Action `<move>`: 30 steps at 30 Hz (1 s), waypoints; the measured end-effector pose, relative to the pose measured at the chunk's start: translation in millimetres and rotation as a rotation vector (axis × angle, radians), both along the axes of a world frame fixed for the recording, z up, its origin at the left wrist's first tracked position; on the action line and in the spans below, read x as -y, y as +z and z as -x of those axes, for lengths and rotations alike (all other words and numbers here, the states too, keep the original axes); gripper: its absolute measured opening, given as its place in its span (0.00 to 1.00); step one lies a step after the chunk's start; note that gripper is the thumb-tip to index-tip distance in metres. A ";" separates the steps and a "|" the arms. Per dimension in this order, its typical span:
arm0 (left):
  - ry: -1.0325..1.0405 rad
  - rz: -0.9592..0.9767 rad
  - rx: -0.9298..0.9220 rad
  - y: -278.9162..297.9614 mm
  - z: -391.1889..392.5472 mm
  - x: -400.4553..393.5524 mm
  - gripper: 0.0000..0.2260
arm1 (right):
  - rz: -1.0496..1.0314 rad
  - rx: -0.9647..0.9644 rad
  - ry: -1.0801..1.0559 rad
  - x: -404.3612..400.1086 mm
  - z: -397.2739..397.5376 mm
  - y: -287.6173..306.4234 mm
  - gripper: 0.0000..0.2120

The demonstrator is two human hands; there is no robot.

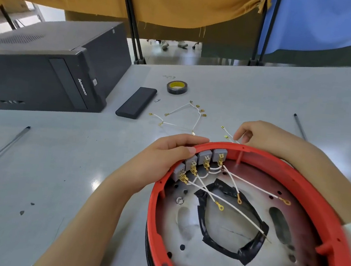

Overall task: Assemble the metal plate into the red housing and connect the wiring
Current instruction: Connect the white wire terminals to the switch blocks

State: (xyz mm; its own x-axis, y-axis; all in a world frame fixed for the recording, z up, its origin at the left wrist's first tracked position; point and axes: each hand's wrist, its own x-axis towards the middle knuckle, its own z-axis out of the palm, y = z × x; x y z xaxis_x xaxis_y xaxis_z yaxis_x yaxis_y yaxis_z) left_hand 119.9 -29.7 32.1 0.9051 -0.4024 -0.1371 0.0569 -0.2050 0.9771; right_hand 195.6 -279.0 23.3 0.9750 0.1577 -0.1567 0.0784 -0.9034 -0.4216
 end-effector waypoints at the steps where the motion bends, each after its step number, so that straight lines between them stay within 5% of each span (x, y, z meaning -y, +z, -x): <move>1: -0.002 0.002 -0.001 -0.6 -0.7 0.0 0.16 | -0.015 0.028 -0.012 0.6 -0.9 -1.9 0.08; 11: -0.057 -0.002 0.033 -4.5 -4.0 -5.0 0.15 | -0.108 0.265 -0.148 6.6 -1.4 -13.8 0.01; 15: -0.102 -0.057 0.056 -0.5 -4.5 -12.3 0.13 | -0.241 0.103 -0.052 16.2 5.3 0.0 0.07; 20: -0.107 -0.052 0.028 3.8 -0.8 -12.7 0.13 | -0.023 -0.094 0.082 15.7 13.9 -3.2 0.12; 26: -0.137 -0.051 0.009 5.7 4.5 -8.1 0.13 | -0.027 0.235 -0.110 18.0 3.4 -18.5 0.13; 30: -0.132 -0.065 0.011 5.2 4.5 -6.9 0.13 | 0.032 0.281 -0.160 16.0 1.7 -25.4 0.08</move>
State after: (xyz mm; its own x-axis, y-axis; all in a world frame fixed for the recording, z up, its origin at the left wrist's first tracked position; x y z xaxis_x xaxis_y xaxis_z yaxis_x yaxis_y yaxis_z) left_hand 115.4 -22.8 37.3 0.8468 -0.5083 -0.1568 0.0145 -0.2726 0.9620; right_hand 194.0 -295.0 -2.1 0.9928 -0.0018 0.1201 0.0436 -0.9262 -0.3745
